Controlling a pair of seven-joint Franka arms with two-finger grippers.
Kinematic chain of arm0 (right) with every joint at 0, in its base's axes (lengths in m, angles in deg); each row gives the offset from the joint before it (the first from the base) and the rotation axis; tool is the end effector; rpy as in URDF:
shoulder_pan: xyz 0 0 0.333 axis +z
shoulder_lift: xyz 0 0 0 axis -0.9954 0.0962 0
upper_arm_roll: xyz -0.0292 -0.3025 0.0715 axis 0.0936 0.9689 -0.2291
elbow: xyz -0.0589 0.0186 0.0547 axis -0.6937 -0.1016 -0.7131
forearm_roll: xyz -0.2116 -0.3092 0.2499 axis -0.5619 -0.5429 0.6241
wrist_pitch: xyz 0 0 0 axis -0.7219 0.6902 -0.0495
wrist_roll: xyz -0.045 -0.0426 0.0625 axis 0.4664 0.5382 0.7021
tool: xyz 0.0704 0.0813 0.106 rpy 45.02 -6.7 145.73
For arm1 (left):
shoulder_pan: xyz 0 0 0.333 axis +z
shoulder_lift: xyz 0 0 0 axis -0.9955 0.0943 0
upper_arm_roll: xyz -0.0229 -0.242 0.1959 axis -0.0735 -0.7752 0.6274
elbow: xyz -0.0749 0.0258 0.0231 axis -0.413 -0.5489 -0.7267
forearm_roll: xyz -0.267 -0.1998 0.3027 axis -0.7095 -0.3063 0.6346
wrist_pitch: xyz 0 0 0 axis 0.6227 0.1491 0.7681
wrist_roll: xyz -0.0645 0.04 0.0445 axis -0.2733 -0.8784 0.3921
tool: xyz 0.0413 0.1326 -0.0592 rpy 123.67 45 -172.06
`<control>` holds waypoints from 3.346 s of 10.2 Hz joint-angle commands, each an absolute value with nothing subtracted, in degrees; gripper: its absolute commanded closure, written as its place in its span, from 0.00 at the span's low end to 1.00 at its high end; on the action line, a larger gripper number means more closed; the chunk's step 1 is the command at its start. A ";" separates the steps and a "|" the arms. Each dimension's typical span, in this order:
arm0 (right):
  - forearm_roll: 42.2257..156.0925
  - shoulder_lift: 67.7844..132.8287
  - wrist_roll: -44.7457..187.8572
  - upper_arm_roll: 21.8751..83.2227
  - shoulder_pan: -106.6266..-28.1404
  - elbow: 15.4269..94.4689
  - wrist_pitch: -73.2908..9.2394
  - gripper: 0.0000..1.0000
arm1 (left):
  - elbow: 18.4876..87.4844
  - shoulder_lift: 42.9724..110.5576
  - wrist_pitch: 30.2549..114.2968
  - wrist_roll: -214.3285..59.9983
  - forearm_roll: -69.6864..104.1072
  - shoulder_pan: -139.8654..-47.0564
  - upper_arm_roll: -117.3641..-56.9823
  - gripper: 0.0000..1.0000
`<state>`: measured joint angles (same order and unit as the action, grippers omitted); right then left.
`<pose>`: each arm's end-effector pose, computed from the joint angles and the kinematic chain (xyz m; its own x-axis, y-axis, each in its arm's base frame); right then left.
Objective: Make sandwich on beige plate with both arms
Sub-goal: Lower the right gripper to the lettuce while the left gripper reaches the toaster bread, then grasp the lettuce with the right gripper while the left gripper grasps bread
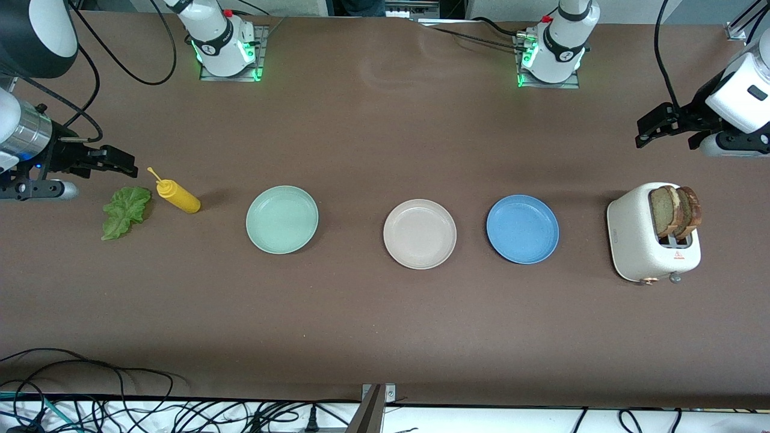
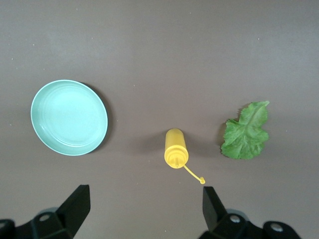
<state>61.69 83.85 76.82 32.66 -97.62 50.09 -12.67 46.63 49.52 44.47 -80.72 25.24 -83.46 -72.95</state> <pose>0.6448 0.0077 0.4736 0.9963 0.0202 -0.0833 0.0185 -0.9996 -0.0213 0.5990 -0.0332 0.5632 0.9990 0.0001 -0.0439 0.0006 -0.9999 0.0128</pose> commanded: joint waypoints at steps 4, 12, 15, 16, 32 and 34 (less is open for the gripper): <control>59.77 87.12 77.55 36.01 -98.98 47.42 -11.59 0.00 | 45.82 50.78 43.71 -82.03 24.44 -82.92 -72.80 0.00; 53.17 95.56 76.50 43.14 -99.77 60.57 -30.27 0.00 | 43.45 62.37 48.61 -88.60 28.22 -74.14 -72.45 0.00; 51.87 98.19 76.33 44.98 -99.95 64.21 -33.12 0.00 | 45.29 66.25 53.80 -89.59 29.18 -74.04 -72.45 0.00; 51.68 98.20 76.32 45.16 -99.95 64.29 -33.04 0.00 | 47.21 66.26 55.47 -89.24 30.93 -74.13 -72.45 0.00; 47.28 108.04 74.83 47.45 -100.48 64.38 -39.63 0.00 | 56.02 66.00 62.95 -85.02 36.57 -73.60 -72.36 0.03; 47.28 108.13 74.74 47.36 -100.57 64.21 -39.63 0.00 | 56.28 67.13 63.39 -85.20 36.49 -71.67 -72.45 0.05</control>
<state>48.20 108.14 75.62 47.70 -99.98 64.27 -39.12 55.45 67.16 62.81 -85.62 34.78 -73.14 -71.95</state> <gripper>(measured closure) 0.000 0.040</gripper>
